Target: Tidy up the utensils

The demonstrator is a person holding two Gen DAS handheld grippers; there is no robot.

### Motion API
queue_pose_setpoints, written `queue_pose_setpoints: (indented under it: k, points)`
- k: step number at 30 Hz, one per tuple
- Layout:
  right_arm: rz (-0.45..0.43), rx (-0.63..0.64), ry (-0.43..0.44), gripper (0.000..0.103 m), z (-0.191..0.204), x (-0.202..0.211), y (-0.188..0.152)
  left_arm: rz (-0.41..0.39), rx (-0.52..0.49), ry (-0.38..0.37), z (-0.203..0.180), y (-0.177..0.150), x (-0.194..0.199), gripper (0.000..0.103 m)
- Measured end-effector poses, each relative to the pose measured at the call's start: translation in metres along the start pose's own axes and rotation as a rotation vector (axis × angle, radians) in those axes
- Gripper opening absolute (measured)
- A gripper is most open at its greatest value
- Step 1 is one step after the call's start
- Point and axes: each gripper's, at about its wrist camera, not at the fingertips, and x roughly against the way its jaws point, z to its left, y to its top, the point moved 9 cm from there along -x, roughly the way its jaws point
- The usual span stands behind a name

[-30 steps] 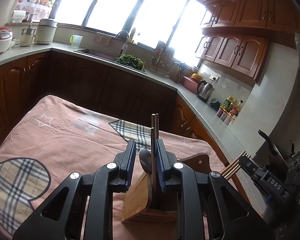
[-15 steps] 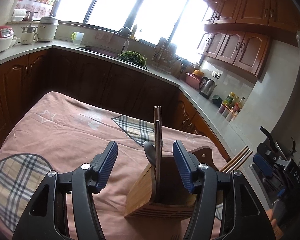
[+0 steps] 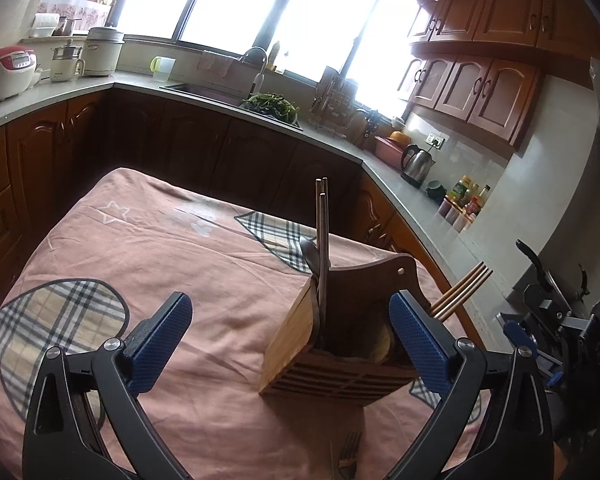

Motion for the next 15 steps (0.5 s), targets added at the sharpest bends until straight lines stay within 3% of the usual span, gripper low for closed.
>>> queue_pose_setpoints:
  k: [15]
  points:
    - [0.021,-0.003,0.052,0.101,0.016,0.05,-0.034,0.046,-0.041,0.031,0.003,-0.045,0.061,0.103]
